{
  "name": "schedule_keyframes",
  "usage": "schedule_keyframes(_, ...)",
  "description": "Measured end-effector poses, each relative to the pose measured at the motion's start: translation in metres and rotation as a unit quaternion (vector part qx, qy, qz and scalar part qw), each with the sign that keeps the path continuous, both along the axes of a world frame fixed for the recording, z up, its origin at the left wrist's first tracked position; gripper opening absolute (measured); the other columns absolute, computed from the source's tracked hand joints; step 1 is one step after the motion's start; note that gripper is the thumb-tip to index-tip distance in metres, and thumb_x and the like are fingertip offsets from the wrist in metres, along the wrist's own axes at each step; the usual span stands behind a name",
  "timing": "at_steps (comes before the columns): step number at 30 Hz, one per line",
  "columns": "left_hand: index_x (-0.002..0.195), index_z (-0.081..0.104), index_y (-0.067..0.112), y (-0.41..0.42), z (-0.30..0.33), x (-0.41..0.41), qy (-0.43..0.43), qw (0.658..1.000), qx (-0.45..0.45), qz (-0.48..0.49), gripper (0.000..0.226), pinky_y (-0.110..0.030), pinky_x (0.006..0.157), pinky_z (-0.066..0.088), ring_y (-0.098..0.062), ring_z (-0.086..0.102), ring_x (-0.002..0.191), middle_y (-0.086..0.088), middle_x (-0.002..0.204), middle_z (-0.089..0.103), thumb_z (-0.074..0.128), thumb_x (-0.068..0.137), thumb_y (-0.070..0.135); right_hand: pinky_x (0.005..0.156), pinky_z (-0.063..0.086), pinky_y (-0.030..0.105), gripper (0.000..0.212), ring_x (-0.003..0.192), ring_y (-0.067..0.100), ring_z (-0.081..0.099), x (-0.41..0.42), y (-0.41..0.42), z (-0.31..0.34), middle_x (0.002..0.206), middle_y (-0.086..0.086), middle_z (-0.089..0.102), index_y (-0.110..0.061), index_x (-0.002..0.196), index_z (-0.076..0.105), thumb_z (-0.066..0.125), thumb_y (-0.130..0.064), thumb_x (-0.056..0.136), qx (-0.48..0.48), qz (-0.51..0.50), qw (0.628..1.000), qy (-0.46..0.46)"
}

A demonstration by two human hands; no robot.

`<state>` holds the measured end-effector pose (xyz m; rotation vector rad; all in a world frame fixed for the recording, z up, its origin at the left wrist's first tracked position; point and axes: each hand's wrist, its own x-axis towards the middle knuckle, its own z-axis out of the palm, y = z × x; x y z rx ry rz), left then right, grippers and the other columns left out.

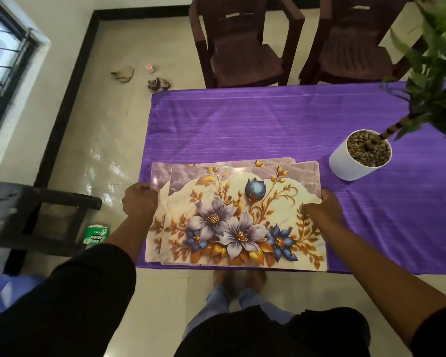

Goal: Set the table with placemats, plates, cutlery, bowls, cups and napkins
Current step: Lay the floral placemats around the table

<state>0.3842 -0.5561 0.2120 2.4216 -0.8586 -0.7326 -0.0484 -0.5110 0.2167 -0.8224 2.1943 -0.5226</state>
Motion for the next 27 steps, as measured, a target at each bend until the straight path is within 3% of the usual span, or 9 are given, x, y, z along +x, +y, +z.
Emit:
schedule_keyframes(2,0.108,0.076,0.021,-0.001,0.003,0.005,-0.024,1.000,0.003,-0.009,0.022,-0.046,0.099,0.055,-0.036,0.069,0.100,-0.010,0.107,0.076,0.071,0.088,0.029,0.083,0.055,0.041,0.040,0.099,0.028,0.064,0.002,-0.002,0.000,0.117,0.009,0.069,-0.017,0.111,0.061,0.082,-0.015,0.077,-0.002,0.009,1.000,-0.001)
schedule_keyframes(7,0.101,0.065,0.023,0.005,0.003,0.001,-0.087,0.994,-0.034,-0.063,0.011,-0.038,0.083,0.048,-0.027,0.064,0.088,0.000,0.096,0.069,0.061,0.094,0.031,0.090,0.056,0.047,0.049,0.110,0.032,0.065,0.007,0.000,-0.002,0.122,0.010,0.068,-0.012,0.125,0.062,0.081,-0.016,0.080,0.007,0.020,1.000,-0.004)
schedule_keyframes(12,0.116,0.058,0.019,0.011,0.000,-0.011,0.056,0.996,-0.055,-0.043,0.021,-0.040,0.090,0.046,-0.026,0.057,0.098,0.002,0.106,0.060,0.059,0.097,0.028,0.091,0.058,0.053,0.043,0.107,0.032,0.065,0.010,0.003,-0.003,0.121,0.010,0.067,-0.016,0.128,0.060,0.063,-0.008,0.086,-0.022,-0.034,0.997,-0.060)
schedule_keyframes(15,0.111,0.060,0.018,0.011,0.001,-0.011,0.125,0.989,-0.055,-0.063,0.025,-0.031,0.076,0.043,-0.023,0.060,0.098,0.001,0.103,0.062,0.074,0.090,0.023,0.088,0.059,0.053,0.045,0.105,0.031,0.066,0.016,-0.001,-0.002,0.121,0.009,0.067,-0.019,0.128,0.061,0.055,-0.005,0.086,-0.044,-0.039,0.995,-0.084)
schedule_keyframes(18,0.115,0.060,0.010,0.012,0.003,-0.010,0.179,0.979,-0.057,-0.081,0.039,-0.031,0.071,0.046,-0.025,0.062,0.092,-0.005,0.104,0.063,0.080,0.081,0.016,0.090,0.058,0.054,0.050,0.109,0.032,0.065,0.020,-0.004,-0.002,0.125,0.009,0.066,-0.020,0.133,0.059,0.057,-0.005,0.085,-0.048,-0.016,0.996,-0.079)
schedule_keyframes(22,0.115,0.060,0.022,0.016,0.002,-0.009,0.231,0.966,-0.066,-0.097,0.037,-0.028,0.067,0.051,-0.025,0.064,0.090,-0.001,0.098,0.068,0.069,0.090,-0.004,0.096,0.055,0.054,0.055,0.118,0.033,0.061,0.017,-0.002,-0.003,0.133,0.011,0.062,-0.023,0.141,0.054,0.068,-0.016,0.088,-0.034,0.021,0.998,-0.047)
schedule_keyframes(25,0.126,0.061,0.018,0.021,0.004,-0.010,0.259,0.955,-0.065,-0.126,0.042,-0.044,0.083,0.058,-0.033,0.066,0.099,-0.016,0.111,0.071,0.060,0.094,-0.009,0.101,0.052,0.054,0.062,0.125,0.036,0.058,0.010,-0.003,-0.004,0.137,0.012,0.059,-0.024,0.144,0.053,0.073,-0.023,0.085,-0.007,0.036,0.999,-0.035)
schedule_keyframes(27,0.135,0.057,0.015,0.021,0.007,-0.011,0.261,0.954,-0.064,-0.131,0.045,-0.058,0.096,0.054,-0.038,0.064,0.106,-0.025,0.125,0.066,0.056,0.098,-0.009,0.097,0.055,0.053,0.053,0.116,0.034,0.063,0.006,-0.005,-0.005,0.129,0.011,0.065,-0.023,0.133,0.062,0.070,-0.017,0.082,-0.009,0.021,0.998,-0.058)
